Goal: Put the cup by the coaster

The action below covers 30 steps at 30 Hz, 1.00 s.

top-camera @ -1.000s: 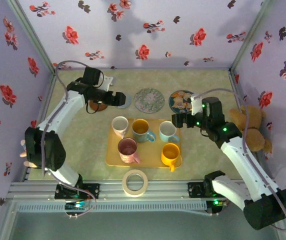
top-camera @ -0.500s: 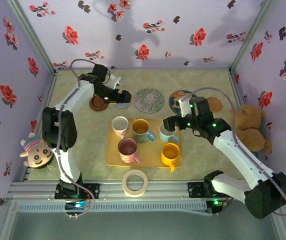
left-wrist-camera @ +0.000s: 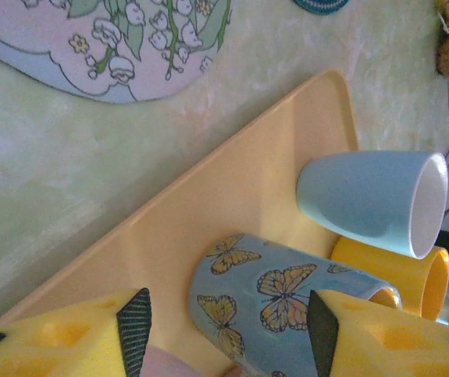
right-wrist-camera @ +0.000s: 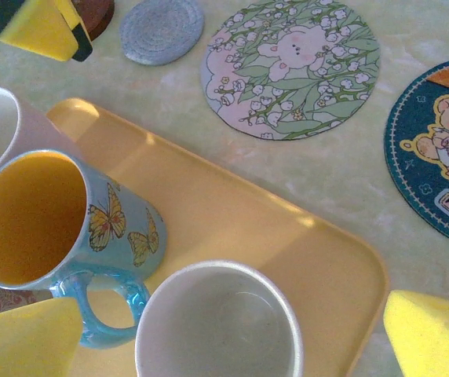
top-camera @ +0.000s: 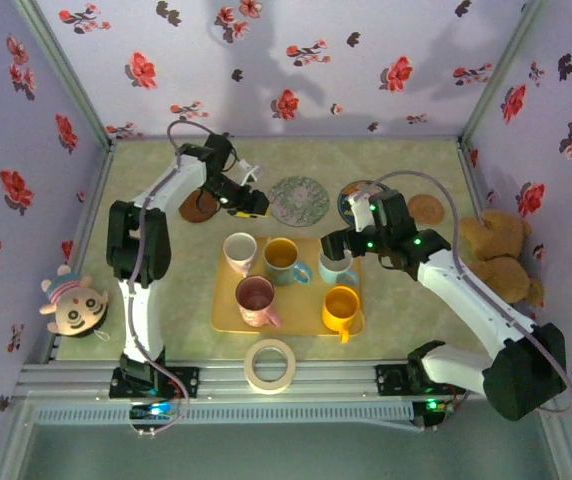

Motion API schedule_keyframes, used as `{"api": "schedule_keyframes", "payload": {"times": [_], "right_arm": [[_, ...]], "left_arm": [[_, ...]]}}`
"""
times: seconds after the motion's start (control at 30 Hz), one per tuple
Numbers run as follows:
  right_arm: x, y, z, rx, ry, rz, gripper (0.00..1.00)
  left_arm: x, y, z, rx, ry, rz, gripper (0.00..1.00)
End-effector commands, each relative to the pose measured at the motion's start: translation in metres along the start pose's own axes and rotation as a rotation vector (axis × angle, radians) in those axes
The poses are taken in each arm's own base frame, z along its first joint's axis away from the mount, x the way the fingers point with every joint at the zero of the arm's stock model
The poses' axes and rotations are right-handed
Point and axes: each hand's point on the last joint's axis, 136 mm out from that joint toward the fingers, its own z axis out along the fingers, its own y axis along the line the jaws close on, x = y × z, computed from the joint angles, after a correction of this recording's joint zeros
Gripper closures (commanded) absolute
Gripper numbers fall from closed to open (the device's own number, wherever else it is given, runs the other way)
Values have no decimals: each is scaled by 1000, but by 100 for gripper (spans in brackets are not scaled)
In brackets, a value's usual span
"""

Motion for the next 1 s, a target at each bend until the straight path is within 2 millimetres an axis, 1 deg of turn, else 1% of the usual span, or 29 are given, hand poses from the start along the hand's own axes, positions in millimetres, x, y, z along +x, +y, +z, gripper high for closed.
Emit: {"api": "schedule_keyframes", "payload": {"times": [0.0,0.33,0.5,0.67,0.97], "right_arm": [[-12,2,-7,9,-49,-38,0],[-8,-2,-16,41,-56,-62,0],[-7,-3,-16,45,-55,-61,0],[-4,-3,-15,47,-48,-60,0],[-3,-4,-15,51,-43,-67,0]], "left_arm": [[9,-6,2,35,41,-13,44],[38,1,14,49,125,-68,47],[45,3,15,47,139,-77,49],[50,7,11,28,143,-90,51],[64,17,-6,-6,128,-121,52]]}}
